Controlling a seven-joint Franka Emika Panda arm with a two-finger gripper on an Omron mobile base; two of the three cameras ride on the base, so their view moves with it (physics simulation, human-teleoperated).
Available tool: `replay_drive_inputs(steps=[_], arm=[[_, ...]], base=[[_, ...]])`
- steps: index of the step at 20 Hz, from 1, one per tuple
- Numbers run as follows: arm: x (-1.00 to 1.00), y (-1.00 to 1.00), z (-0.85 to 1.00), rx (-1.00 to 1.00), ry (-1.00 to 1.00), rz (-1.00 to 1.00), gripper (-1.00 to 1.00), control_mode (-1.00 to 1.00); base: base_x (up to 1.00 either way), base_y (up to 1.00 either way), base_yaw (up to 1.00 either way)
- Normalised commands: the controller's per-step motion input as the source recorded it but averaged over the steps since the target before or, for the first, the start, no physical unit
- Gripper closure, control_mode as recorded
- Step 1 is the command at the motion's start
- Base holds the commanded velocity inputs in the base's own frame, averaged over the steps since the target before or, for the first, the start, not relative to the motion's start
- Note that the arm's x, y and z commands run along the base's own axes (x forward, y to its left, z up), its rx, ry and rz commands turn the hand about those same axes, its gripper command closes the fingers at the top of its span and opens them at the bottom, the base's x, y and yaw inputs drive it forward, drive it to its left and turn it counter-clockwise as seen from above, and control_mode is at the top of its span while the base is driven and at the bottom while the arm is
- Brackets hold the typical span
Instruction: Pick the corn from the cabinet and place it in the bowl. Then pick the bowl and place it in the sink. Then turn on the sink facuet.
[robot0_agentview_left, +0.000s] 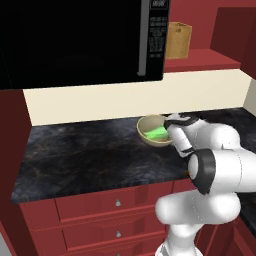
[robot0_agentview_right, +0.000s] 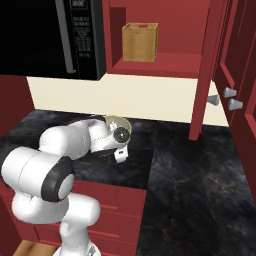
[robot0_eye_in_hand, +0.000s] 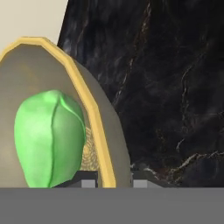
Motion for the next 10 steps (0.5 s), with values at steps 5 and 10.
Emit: replay_drive_inputs(steps=[5,10], arm=[[-0.93,0.0,0.9,-0.01,0.06,-0.18,1.0,-1.0],[-0.88,-0.01,1.0,-0.01,0.19,-0.14,1.0,-1.0]], base=[[0.0,0.0,0.0],[0.0,0.0,0.0]])
